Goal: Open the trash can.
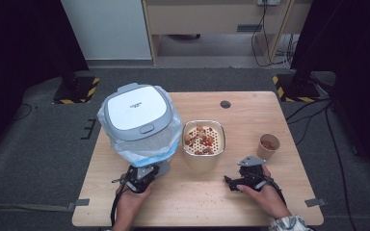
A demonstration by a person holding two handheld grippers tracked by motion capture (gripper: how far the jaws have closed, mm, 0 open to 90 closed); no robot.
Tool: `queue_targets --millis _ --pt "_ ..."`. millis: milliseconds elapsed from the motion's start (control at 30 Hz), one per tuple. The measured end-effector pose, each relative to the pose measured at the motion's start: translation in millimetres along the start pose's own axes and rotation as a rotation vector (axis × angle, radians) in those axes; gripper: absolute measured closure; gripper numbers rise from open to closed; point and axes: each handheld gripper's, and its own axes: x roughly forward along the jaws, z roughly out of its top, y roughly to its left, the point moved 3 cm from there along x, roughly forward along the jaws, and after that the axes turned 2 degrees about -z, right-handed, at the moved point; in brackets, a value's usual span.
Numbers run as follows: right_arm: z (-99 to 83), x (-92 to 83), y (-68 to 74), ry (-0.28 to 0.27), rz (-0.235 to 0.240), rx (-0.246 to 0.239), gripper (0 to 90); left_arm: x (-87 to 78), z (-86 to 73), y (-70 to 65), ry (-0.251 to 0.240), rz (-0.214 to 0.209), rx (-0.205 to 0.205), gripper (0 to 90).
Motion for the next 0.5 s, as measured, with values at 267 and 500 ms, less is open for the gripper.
queue_targets --millis 267,500 --pt "-0.4 -0.5 0.1 0.002 0.0 0.0 2.8 2.1 -0.9 -1.0 0.02 0.009 -0.006 88.2" --pt "-0.5 -0.6 0.3 0.002 -0.001 0.003 2.8 4.1 -2.4 -0.5 0.024 0.004 -0.022 89.0"
